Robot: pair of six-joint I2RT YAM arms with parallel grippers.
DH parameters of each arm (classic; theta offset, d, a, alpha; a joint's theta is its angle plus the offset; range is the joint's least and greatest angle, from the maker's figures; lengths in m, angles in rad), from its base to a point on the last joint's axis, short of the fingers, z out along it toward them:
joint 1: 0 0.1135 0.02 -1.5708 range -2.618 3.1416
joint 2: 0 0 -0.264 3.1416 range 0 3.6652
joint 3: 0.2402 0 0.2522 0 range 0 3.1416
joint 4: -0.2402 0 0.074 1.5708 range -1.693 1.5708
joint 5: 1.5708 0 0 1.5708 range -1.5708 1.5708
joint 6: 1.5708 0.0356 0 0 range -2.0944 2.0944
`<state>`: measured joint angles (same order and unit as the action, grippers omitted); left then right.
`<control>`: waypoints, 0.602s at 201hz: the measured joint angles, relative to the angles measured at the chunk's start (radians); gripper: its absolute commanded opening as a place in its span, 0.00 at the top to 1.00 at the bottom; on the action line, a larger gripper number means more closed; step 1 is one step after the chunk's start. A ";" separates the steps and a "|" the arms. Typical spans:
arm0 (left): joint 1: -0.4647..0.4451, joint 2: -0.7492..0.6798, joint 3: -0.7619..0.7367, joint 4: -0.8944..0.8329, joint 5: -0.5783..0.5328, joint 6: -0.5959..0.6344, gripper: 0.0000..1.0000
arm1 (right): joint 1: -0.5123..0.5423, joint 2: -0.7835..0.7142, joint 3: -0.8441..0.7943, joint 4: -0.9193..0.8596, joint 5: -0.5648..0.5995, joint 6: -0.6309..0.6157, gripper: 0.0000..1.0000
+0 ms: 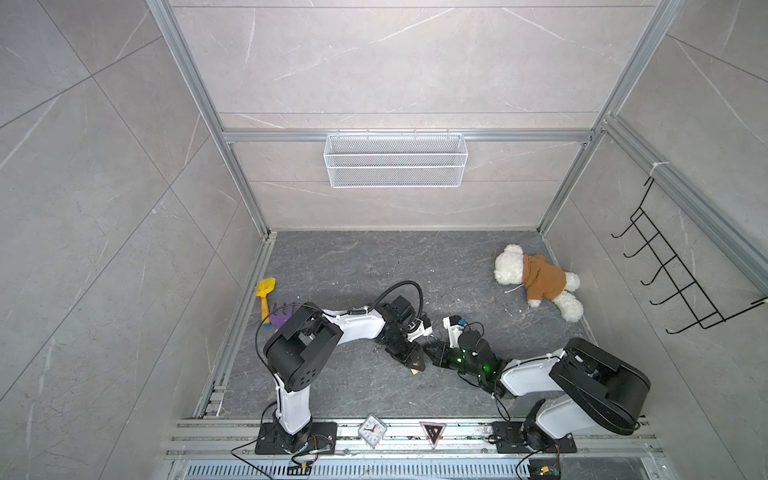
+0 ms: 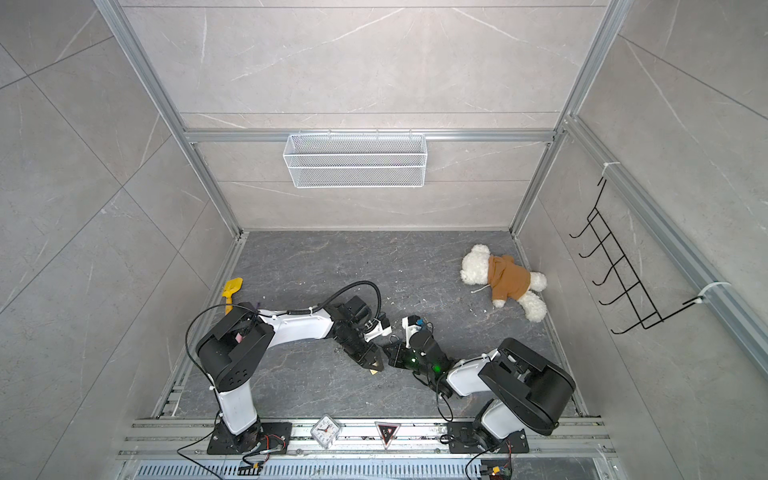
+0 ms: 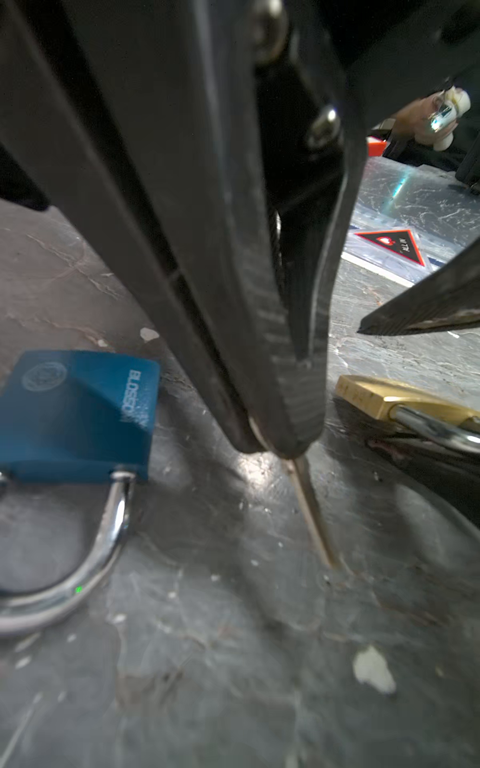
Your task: Lock with the key
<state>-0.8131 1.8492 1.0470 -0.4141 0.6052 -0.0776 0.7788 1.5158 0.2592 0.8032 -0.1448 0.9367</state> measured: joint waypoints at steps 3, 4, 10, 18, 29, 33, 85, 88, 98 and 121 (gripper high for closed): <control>0.000 -0.003 0.000 0.002 -0.007 0.000 0.54 | 0.000 0.002 0.000 0.001 0.001 0.001 1.00; 0.000 -0.004 0.000 0.002 -0.008 -0.001 0.54 | 0.000 0.002 0.000 0.002 0.001 0.003 1.00; 0.000 -0.012 -0.002 0.006 -0.030 -0.002 0.52 | 0.002 0.004 0.000 0.003 0.005 0.004 1.00; 0.003 -0.023 -0.007 0.014 -0.052 -0.006 0.50 | 0.005 0.009 0.000 0.007 0.011 0.007 1.00; 0.008 -0.048 -0.018 0.018 -0.093 -0.013 0.47 | 0.011 0.017 0.002 0.009 0.022 0.011 1.00; 0.010 -0.055 -0.021 0.018 -0.106 -0.018 0.46 | 0.013 0.019 0.002 0.009 0.025 0.014 1.00; 0.023 -0.198 -0.043 0.014 -0.202 -0.026 0.38 | 0.045 0.037 0.036 -0.002 0.069 0.026 1.00; 0.023 -0.206 -0.044 0.014 -0.207 -0.027 0.38 | 0.047 0.037 0.039 -0.004 0.072 0.030 1.00; 0.023 -0.241 -0.055 0.020 -0.224 -0.031 0.38 | 0.055 0.037 0.051 -0.015 0.080 0.033 1.00; 0.022 -0.333 -0.106 0.050 -0.286 -0.055 0.37 | 0.072 0.042 0.071 -0.036 0.097 0.040 1.00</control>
<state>-0.7914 1.5166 0.9413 -0.3637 0.3187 -0.1329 0.8505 1.5581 0.3305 0.7673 -0.0479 0.9768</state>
